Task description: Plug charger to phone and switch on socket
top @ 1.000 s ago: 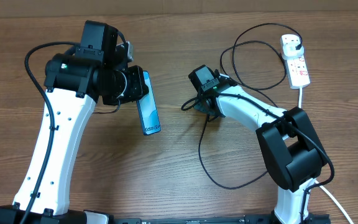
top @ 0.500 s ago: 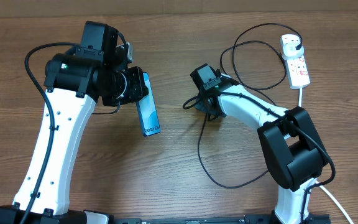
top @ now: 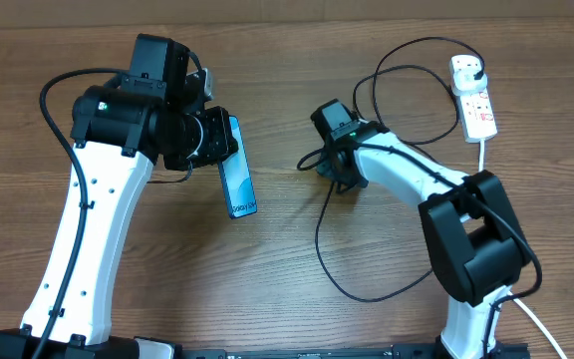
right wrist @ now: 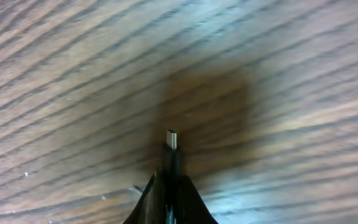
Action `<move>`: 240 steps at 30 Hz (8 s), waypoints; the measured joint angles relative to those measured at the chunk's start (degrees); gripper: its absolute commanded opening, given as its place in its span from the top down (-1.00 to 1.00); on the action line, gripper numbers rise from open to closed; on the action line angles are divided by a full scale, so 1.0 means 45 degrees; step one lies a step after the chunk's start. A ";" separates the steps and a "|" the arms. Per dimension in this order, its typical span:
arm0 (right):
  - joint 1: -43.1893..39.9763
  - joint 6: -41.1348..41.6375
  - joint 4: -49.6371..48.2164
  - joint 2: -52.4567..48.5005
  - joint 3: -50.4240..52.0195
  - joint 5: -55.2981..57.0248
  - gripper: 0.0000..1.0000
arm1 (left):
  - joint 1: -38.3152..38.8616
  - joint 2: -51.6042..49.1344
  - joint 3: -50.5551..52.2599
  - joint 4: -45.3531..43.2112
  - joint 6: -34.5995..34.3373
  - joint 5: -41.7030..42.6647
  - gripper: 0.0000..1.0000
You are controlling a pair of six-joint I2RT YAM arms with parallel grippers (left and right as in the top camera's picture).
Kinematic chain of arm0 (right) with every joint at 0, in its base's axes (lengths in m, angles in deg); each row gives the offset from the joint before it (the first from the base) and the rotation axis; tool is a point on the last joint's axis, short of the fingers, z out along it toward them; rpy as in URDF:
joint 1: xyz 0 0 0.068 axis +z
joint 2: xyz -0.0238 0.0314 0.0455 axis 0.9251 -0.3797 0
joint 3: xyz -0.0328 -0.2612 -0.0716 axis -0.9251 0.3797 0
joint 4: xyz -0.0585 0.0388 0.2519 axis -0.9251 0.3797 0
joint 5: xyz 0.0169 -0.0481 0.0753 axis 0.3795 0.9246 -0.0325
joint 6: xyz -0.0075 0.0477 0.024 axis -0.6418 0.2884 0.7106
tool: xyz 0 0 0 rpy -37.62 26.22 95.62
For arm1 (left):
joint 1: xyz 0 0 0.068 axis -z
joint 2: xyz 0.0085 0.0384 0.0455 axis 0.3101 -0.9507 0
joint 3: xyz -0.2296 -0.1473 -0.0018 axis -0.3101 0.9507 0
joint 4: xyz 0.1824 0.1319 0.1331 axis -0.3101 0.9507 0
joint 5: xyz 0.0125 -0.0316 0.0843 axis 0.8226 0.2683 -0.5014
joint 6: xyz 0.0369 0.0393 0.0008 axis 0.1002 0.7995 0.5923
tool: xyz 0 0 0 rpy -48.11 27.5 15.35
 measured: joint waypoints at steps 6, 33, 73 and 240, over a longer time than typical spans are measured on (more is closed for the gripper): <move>-0.0772 -0.0704 0.0427 0.1909 -0.0010 -0.1030 0.93 | 0.0000 0.0000 0.0000 -0.0044 -0.0039 0.0000 0.91; -0.3016 -0.5989 0.2919 0.4658 -0.0092 -1.2842 0.92 | -0.3342 0.0000 0.0000 -0.4313 -0.2152 0.6382 0.91; -0.1574 -1.1691 0.5600 0.4906 -0.0092 -1.9827 0.93 | -0.3274 -0.2934 0.0005 -0.6334 -0.0908 1.2847 0.92; -0.1370 -0.5979 -0.0131 0.4920 -0.0102 -1.9152 0.93 | -0.2249 -0.3293 0.0005 -0.6339 -0.1370 1.2769 0.91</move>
